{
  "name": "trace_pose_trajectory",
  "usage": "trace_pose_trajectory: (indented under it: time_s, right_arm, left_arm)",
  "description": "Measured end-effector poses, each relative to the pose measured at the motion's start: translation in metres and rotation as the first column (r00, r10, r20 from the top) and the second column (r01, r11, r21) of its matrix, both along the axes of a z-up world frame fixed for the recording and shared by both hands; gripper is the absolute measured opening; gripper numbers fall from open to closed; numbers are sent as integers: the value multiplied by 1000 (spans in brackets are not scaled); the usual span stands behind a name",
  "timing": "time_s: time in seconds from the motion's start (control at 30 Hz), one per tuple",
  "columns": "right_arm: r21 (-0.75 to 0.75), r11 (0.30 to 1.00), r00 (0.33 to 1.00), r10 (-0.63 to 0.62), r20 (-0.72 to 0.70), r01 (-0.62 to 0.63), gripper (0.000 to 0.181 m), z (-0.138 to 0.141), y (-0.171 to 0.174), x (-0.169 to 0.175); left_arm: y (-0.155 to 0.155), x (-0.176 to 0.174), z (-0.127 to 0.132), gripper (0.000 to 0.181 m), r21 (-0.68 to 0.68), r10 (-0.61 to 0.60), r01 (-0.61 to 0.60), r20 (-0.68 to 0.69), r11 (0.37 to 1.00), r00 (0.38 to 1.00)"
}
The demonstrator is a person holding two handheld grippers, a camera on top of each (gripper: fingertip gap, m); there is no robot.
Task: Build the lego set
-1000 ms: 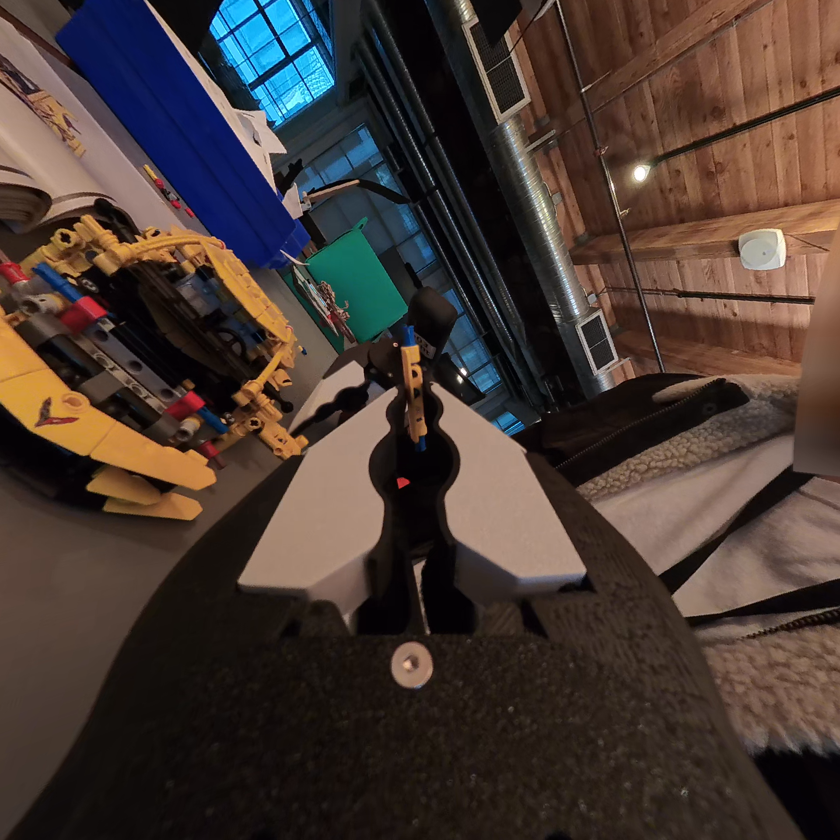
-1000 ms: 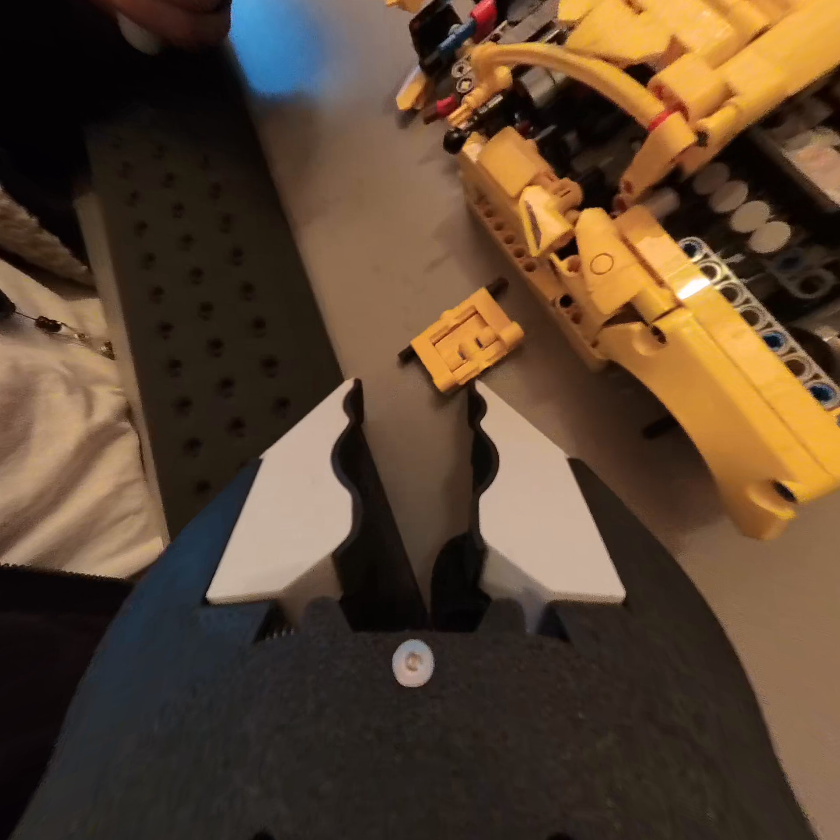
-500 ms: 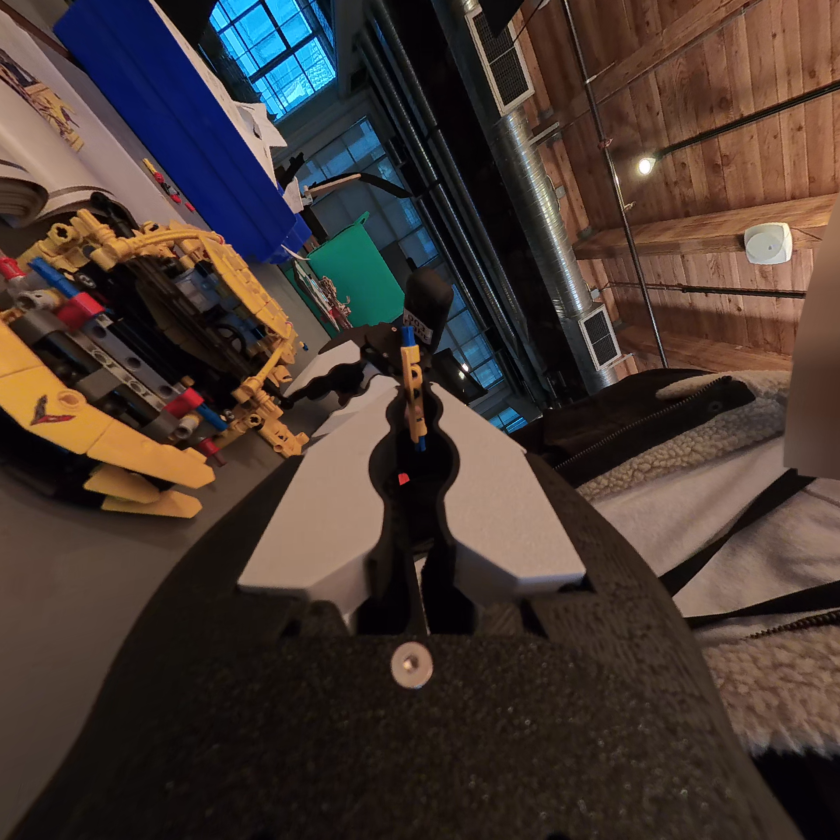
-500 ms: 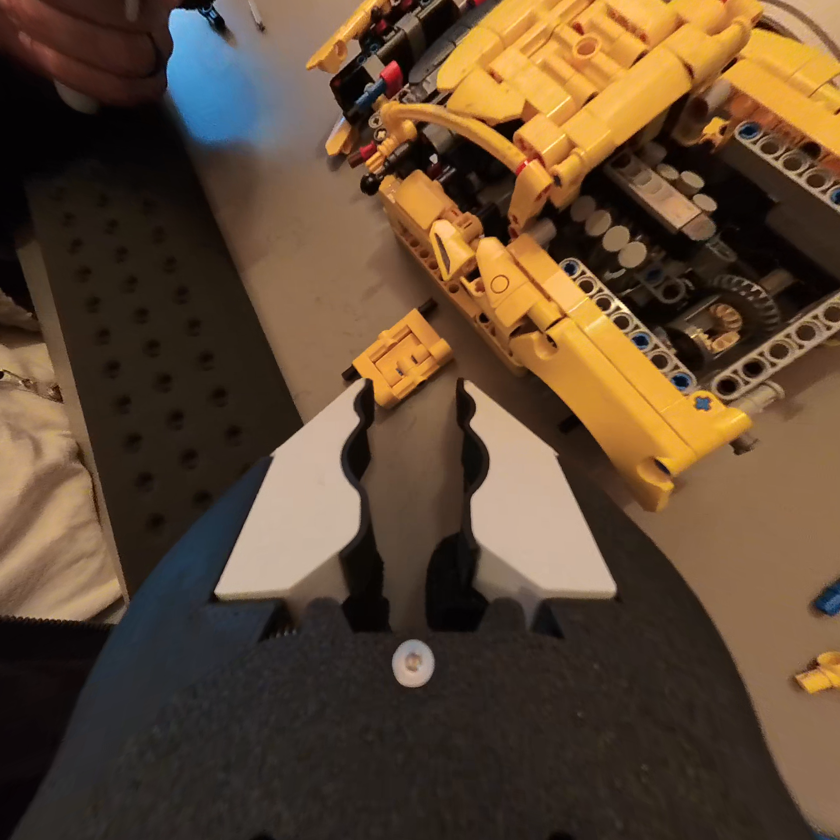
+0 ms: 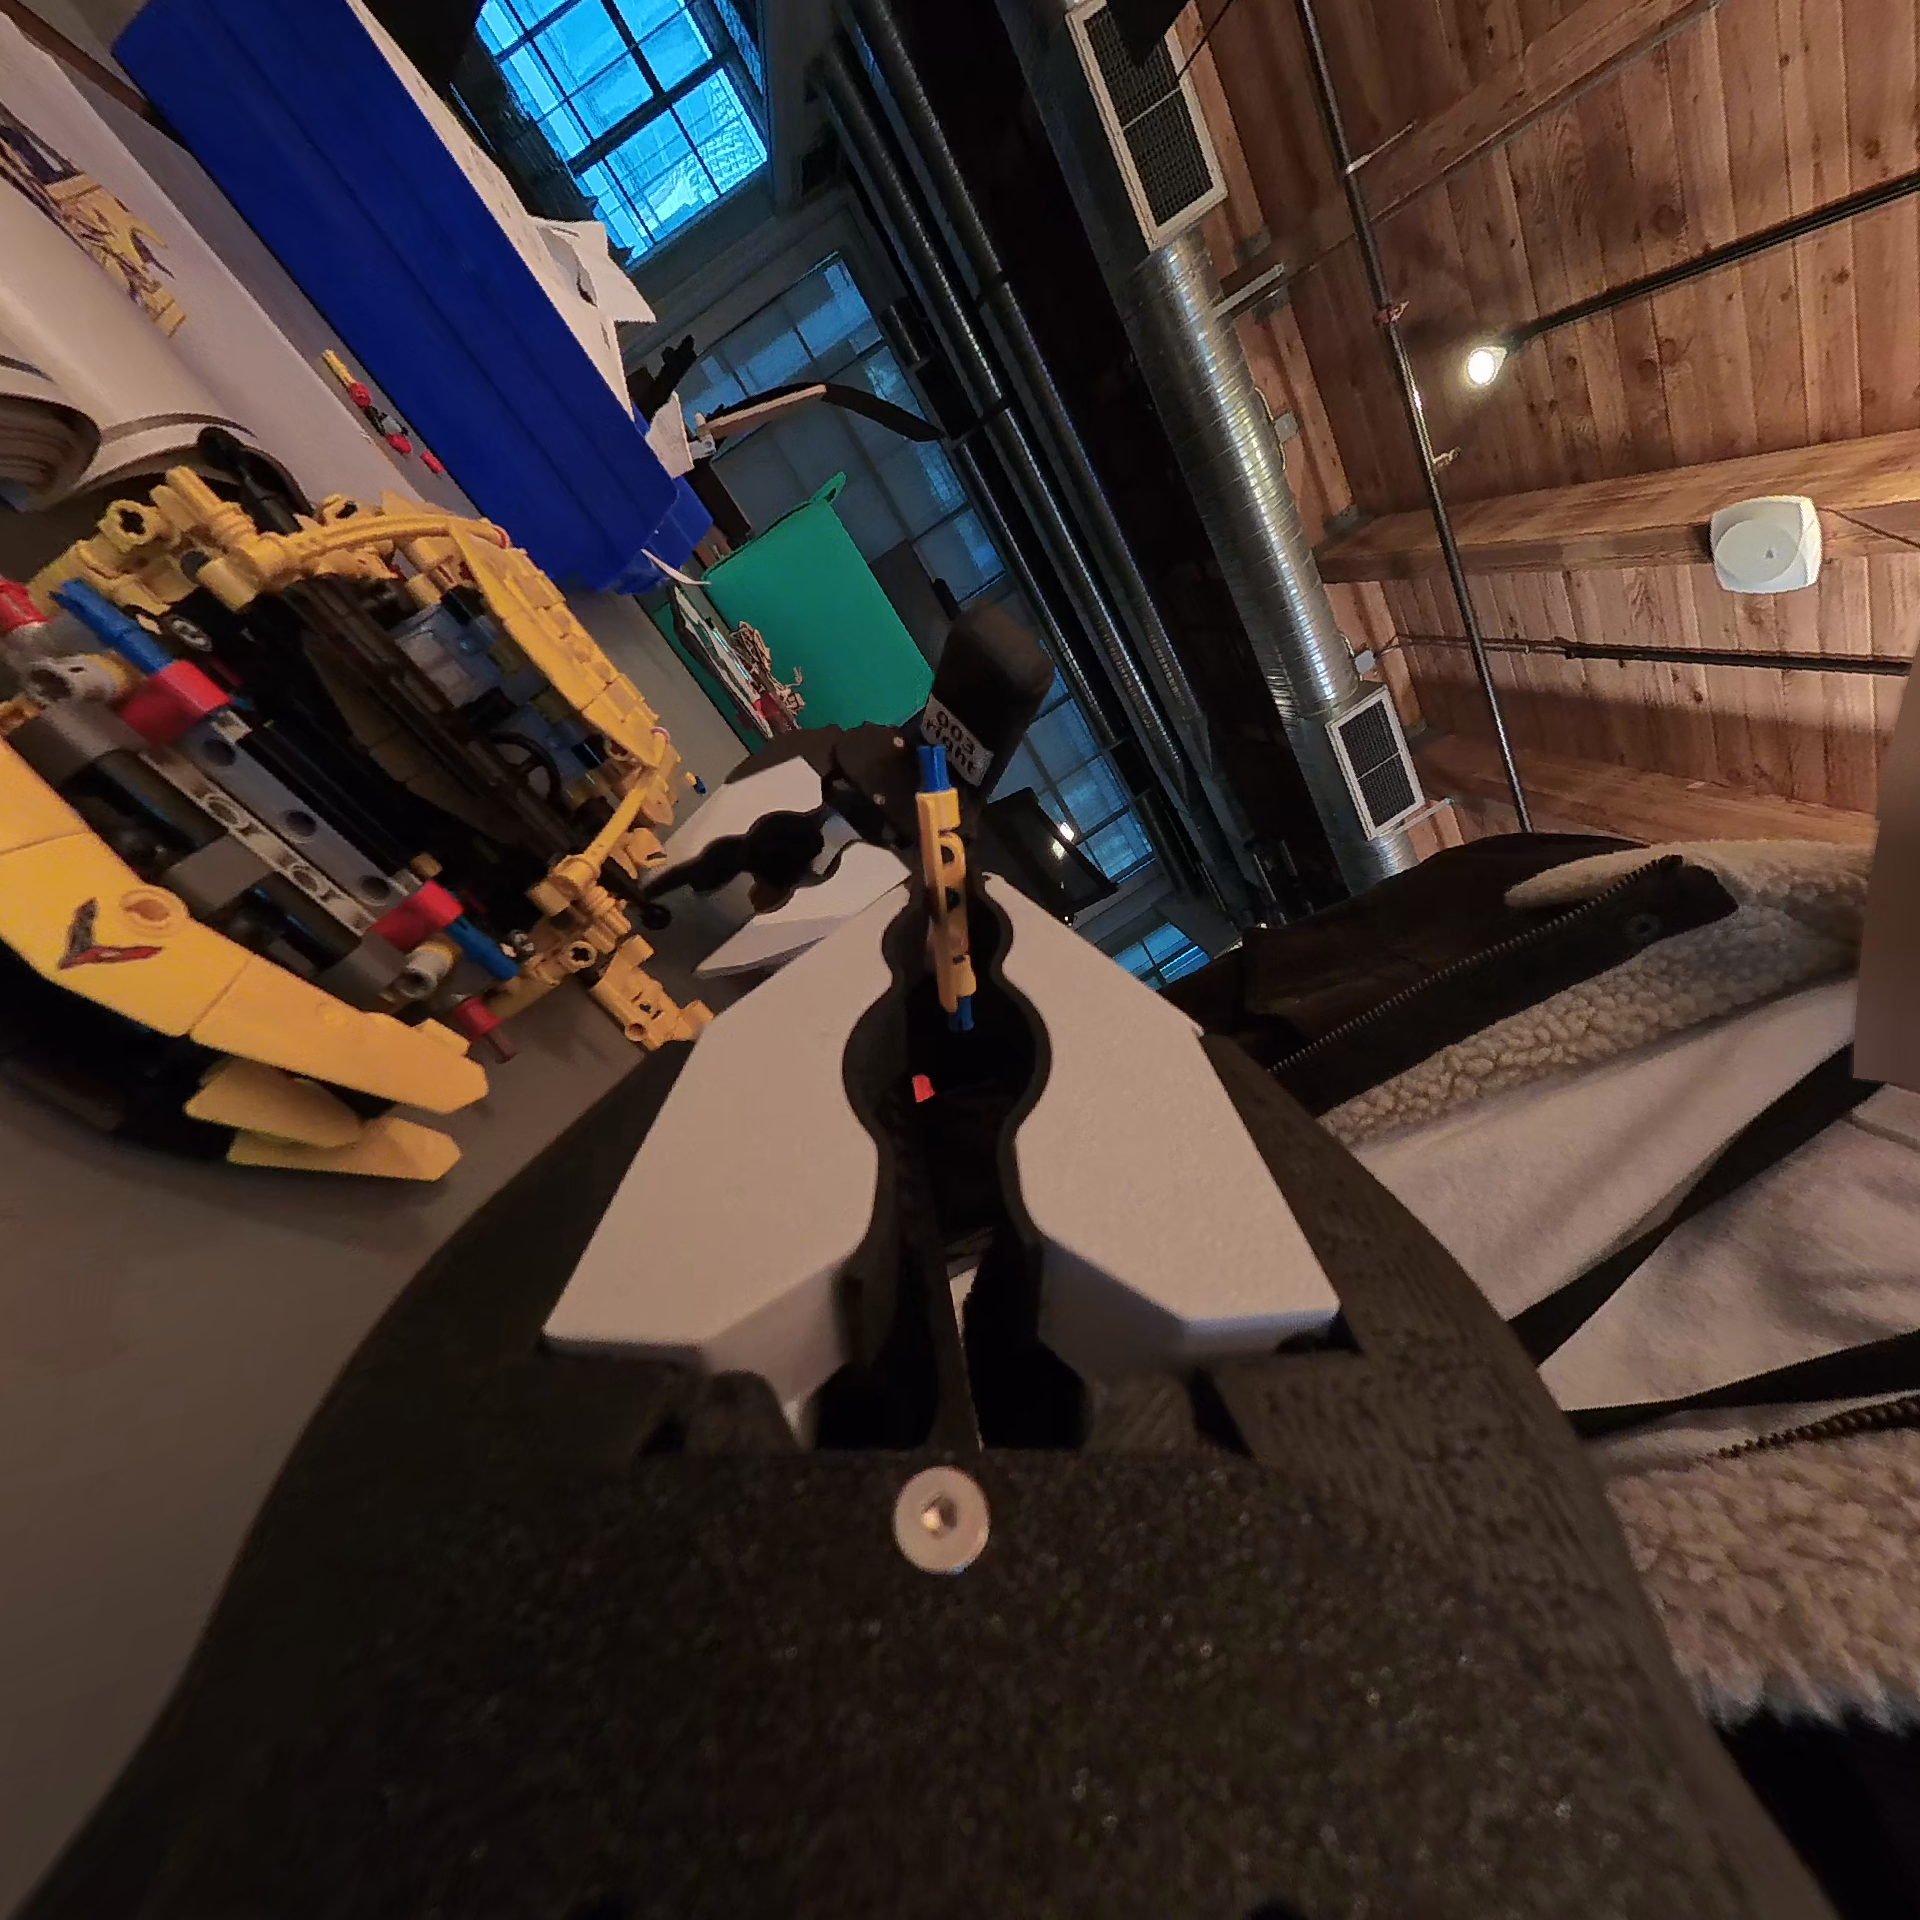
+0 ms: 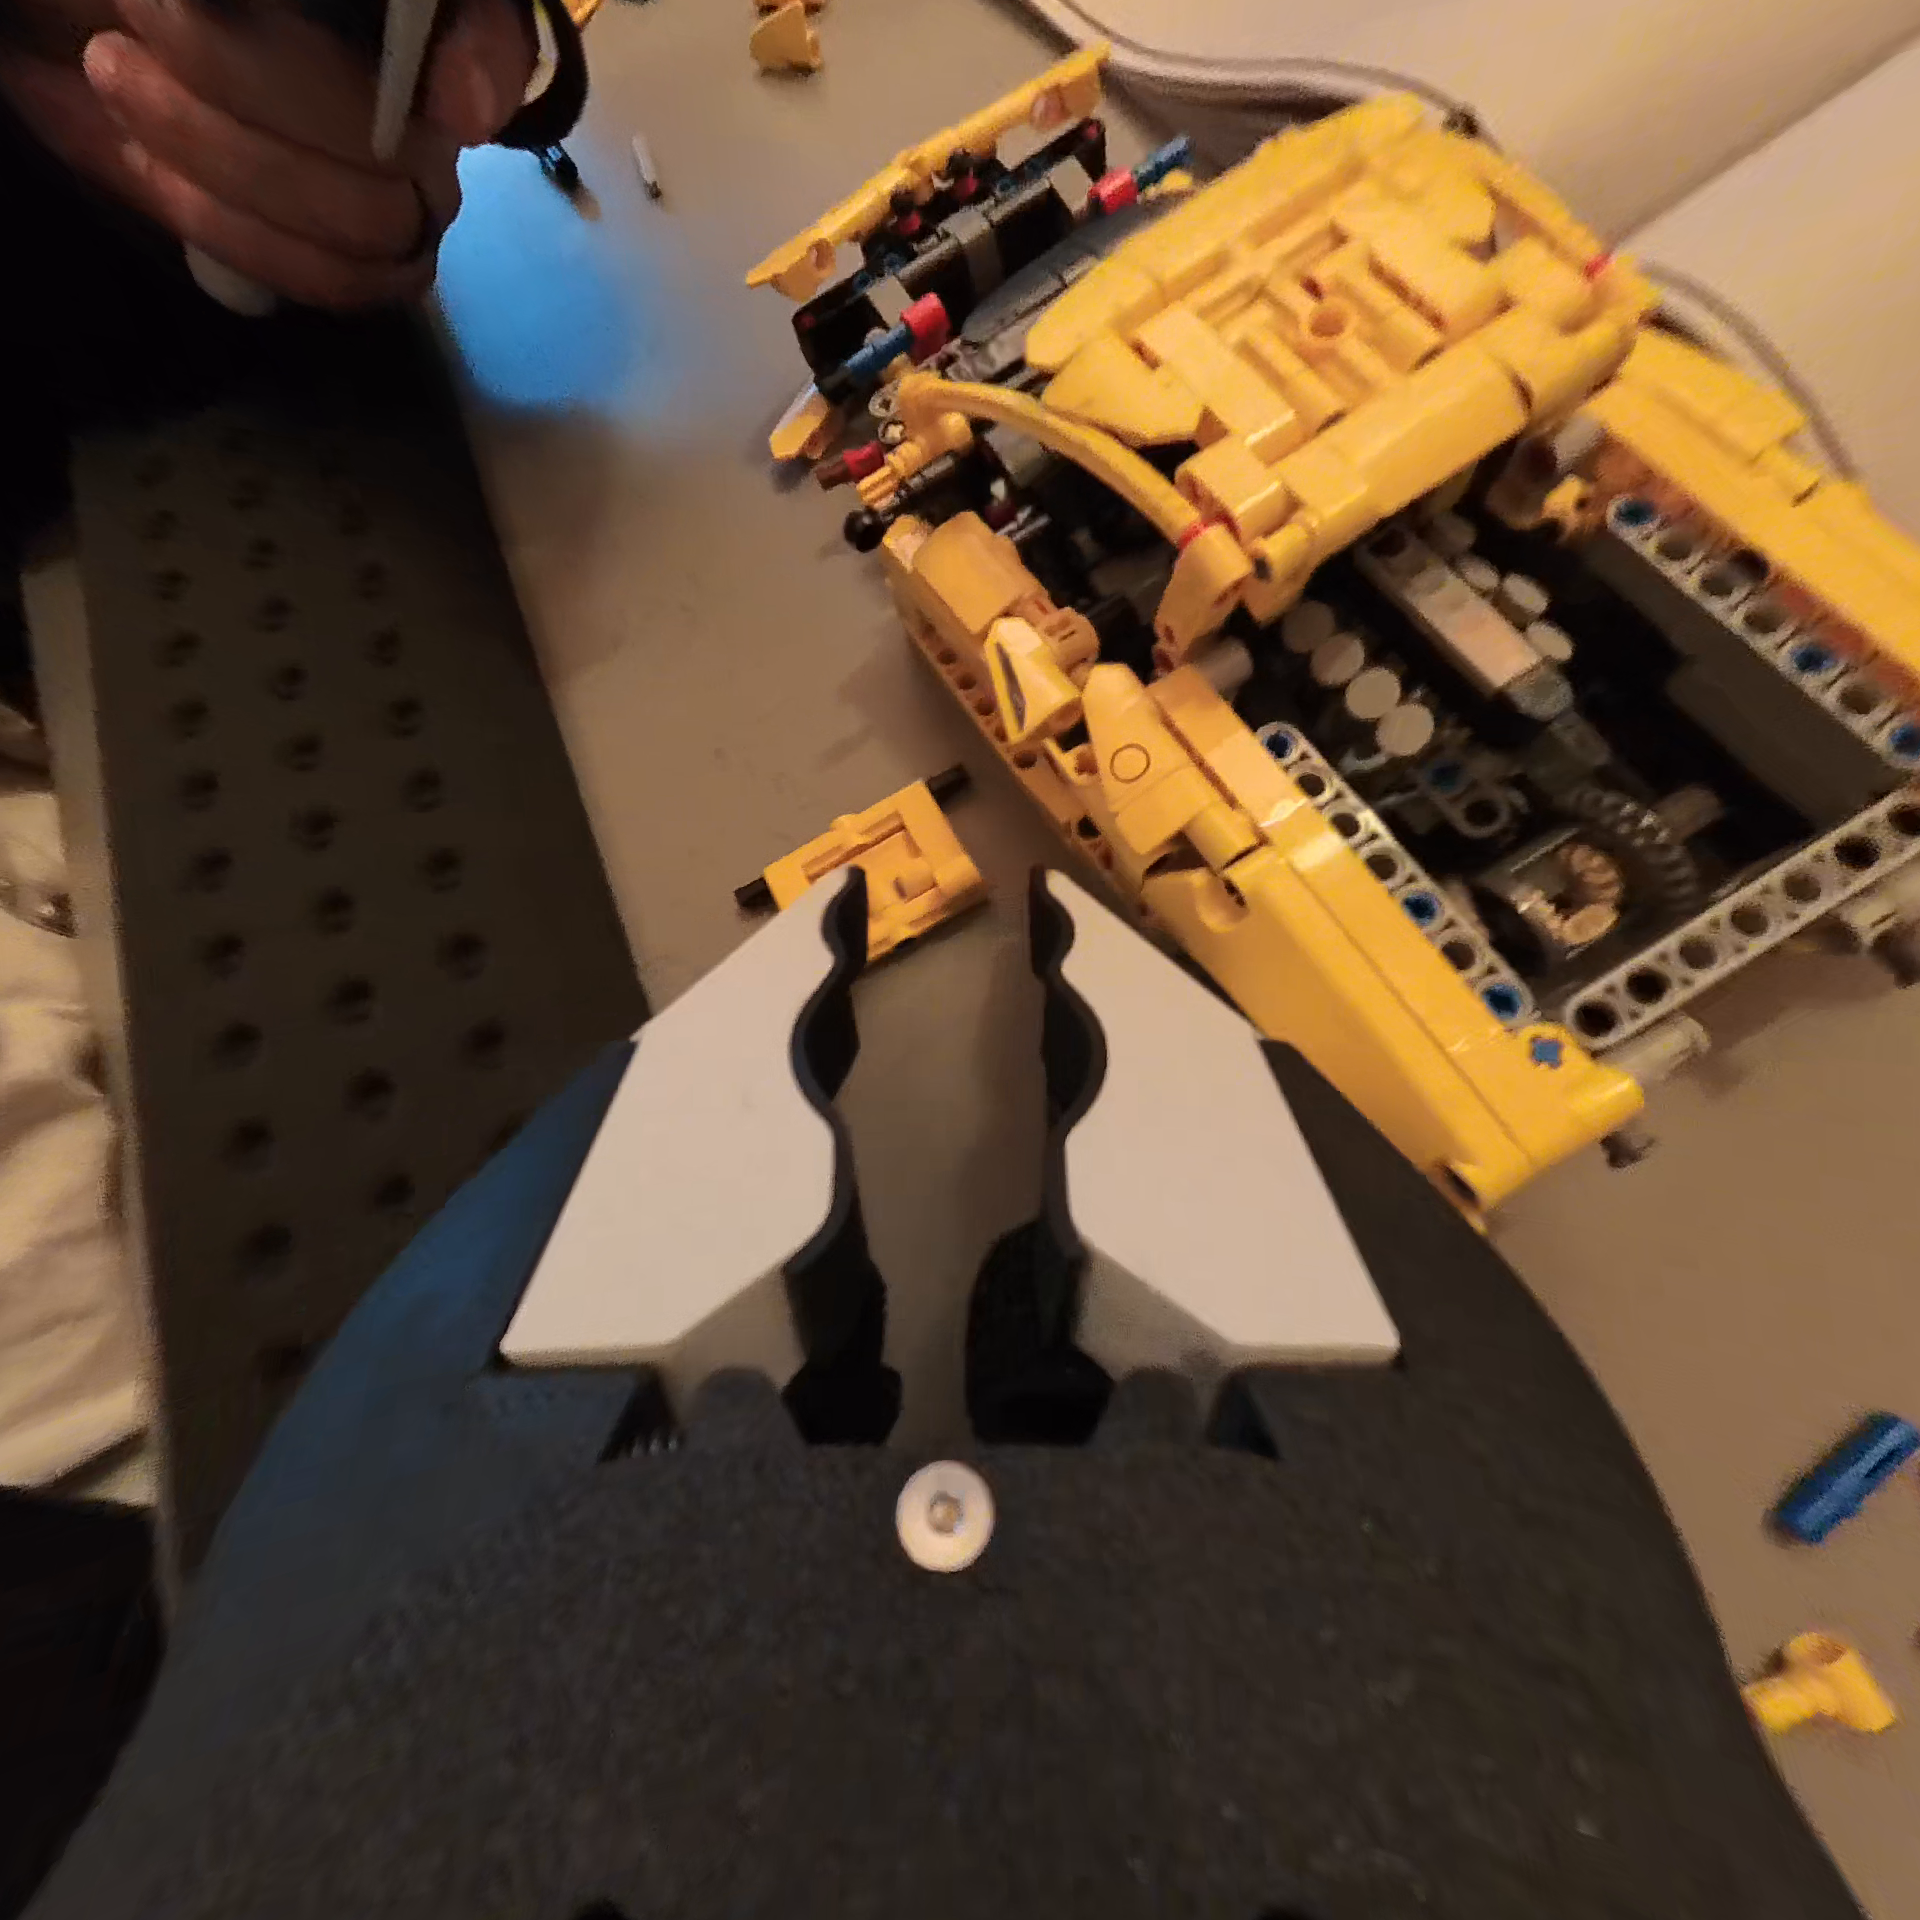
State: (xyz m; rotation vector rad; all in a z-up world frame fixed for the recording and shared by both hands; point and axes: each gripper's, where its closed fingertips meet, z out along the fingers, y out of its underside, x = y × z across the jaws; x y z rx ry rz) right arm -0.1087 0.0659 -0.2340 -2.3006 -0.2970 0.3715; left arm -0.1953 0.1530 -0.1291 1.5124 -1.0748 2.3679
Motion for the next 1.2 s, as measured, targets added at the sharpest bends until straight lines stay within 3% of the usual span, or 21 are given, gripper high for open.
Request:
trace_pose_trajectory:
  time_s: [0.4,0.47,0.63,0.9,1.07,1.2]
  right_arm:
    - [-32,990,989,140,44,-139,31,-14,10,-23]
    - [-56,985,985,167,36,-165,11,-16,5,-24]
    - [-44,989,990,142,4,-142,22,-15,2,-22]
    - [-40,990,990,131,-48,-133,25,-5,-7,-18]
    - [-44,988,989,151,3,-151,22,-14,-14,-13]
    - [7,985,984,171,45,-171,8,-11,-7,-20]
  left_arm:
    - [-2,0,-1,7,9,-4,4,-4,1000,1000]
    - [-2,0,-1,7,9,-4,4,-4,1000,1000]
    - [-2,0,-1,7,8,-6,6,-4,1000,1000]
    - [-2,0,-1,7,7,-6,6,-6,1000,1000]
    - [-3,0,-2,7,9,-11,11,-7,1000,1000]
    - [-3,0,-2,6,9,-11,11,-9,1000,1000]
